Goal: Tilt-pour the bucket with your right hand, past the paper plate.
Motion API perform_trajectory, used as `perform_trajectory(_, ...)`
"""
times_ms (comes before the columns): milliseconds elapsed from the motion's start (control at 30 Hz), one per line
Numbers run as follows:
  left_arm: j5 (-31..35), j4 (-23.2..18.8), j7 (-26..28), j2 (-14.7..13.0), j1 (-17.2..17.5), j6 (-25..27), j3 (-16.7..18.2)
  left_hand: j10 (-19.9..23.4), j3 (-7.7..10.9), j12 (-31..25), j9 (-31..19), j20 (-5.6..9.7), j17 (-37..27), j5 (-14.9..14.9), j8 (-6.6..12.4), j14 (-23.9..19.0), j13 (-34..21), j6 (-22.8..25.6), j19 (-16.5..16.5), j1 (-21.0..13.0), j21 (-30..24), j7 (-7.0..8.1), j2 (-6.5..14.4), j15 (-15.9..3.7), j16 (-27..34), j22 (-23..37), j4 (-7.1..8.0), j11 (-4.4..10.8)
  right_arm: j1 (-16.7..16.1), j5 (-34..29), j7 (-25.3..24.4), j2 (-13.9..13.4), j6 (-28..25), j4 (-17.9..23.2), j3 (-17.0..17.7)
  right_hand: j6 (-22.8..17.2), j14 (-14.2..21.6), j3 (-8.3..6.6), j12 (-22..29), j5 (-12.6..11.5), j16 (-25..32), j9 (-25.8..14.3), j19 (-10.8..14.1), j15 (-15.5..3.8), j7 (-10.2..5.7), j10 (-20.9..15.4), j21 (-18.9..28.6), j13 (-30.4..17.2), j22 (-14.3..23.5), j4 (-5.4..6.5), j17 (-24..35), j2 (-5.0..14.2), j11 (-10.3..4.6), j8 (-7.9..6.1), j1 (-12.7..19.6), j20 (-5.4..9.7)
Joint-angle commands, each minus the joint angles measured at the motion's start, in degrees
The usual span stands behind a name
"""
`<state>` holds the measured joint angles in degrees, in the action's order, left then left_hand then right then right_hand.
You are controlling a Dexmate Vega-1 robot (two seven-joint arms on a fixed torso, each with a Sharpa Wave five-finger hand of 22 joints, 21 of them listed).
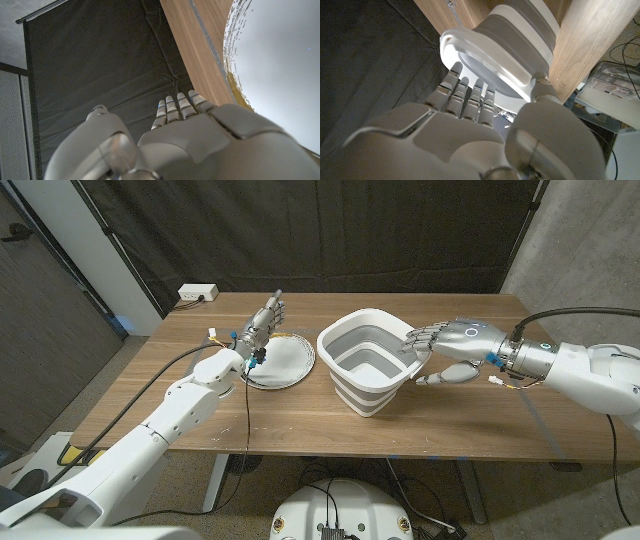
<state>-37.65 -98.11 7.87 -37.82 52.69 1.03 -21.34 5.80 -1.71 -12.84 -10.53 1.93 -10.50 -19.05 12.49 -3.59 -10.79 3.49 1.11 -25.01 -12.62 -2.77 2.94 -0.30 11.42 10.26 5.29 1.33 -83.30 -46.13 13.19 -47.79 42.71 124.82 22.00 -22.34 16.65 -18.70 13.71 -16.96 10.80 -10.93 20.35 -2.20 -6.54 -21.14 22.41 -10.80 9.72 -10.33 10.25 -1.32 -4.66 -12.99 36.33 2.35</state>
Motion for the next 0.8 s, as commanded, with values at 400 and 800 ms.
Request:
perform_trajectory(400, -0.4, 1.9, -1.1, 1.0, -1.0, 0.4, -0.8, 0.5, 0.08, 0.1, -0.3, 0.87, -0.1, 0.3, -0.14, -0.3, -0.3, 0.6, -0.4, -0.2, 0.5, 0.23, 0.7, 0.03, -0.1, 0.3, -0.15, 0.09, 2.9, 0.4, 0.9, -2.0, 1.8, -2.6, -5.3, -3.6, 6.0, -1.97, 1.4, -0.2, 1.7, -0.2, 5.9, -6.83, 0.06, -5.8, 0.2, -0.2, 0.5, 0.94, 0.5, -0.09, -0.36, -0.76, 4.5, 8.36)
perform_trajectory(800, -0.8, 3.3, -1.6, 1.5, -1.1, -0.4, -0.7, 0.5, 0.04, 0.2, -0.3, 0.67, -0.1, 0.5, -0.23, -0.4, -0.3, 0.6, -0.7, -0.4, 0.6, 0.32, 0.8, -0.06, -0.1, 0.3, -0.16, 0.15, 3.5, 1.9, 1.7, -3.0, -0.5, -2.5, -7.0, -10.5, 18.4, -3.63, 2.8, 1.6, 4.0, -0.3, 18.3, -9.77, 0.67, -13.8, 3.5, -0.2, 1.2, 1.61, 1.1, 1.53, -0.4, -1.32, 8.4, 9.95)
